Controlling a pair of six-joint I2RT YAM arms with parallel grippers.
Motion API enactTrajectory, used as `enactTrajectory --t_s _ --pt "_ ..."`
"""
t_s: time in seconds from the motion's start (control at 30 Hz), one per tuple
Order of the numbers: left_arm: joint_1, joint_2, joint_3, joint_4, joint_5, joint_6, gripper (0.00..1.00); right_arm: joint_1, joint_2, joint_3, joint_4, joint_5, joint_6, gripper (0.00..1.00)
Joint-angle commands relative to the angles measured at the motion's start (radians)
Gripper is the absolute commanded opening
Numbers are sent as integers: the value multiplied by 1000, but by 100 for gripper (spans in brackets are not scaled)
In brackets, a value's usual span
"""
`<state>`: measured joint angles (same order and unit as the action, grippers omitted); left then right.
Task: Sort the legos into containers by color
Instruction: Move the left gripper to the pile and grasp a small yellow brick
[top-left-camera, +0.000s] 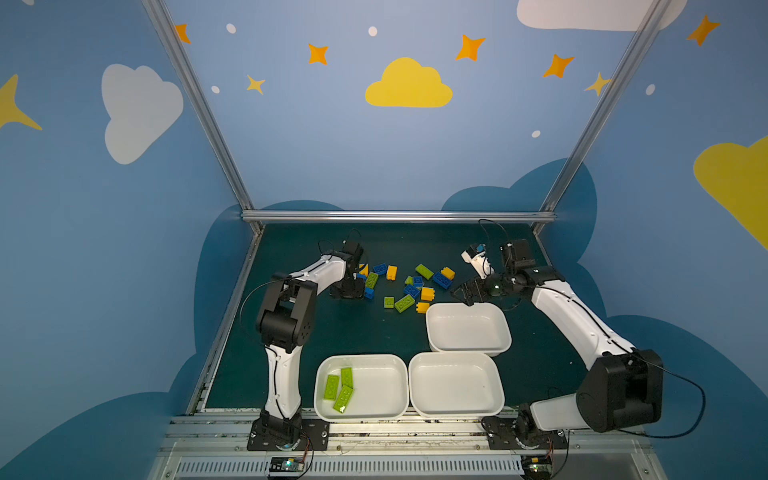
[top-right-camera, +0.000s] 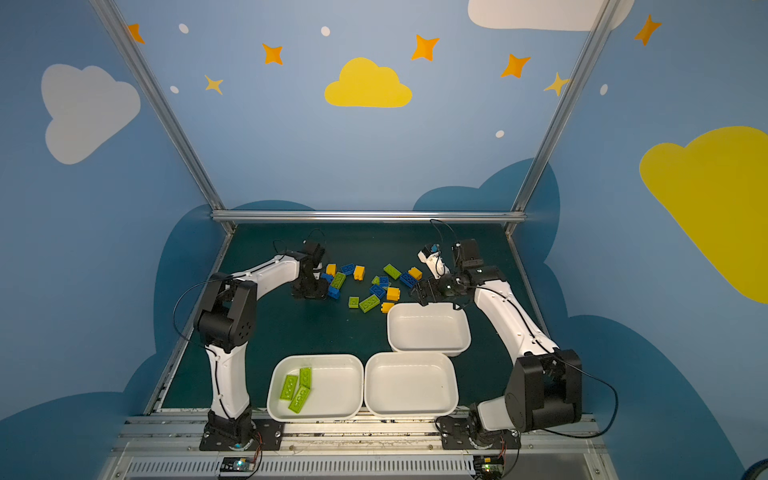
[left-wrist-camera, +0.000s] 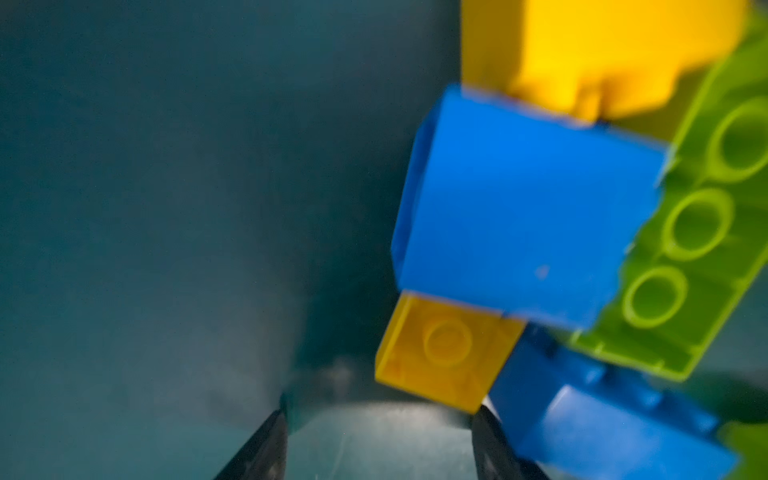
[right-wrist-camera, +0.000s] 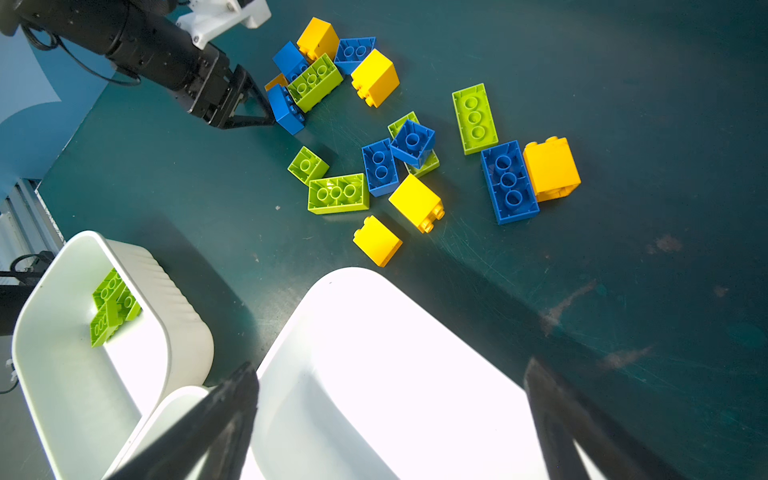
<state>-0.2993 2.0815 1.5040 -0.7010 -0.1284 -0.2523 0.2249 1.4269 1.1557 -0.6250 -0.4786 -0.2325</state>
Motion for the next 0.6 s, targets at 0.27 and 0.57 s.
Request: enactTrajectory --t_s 0.27,0.57 --pt "12 79 79 51 0 21 67 -6 2 29 -14 9 -4 99" --pt "12 82 78 33 26 39 48 -6 2 24 -13 2 -1 98"
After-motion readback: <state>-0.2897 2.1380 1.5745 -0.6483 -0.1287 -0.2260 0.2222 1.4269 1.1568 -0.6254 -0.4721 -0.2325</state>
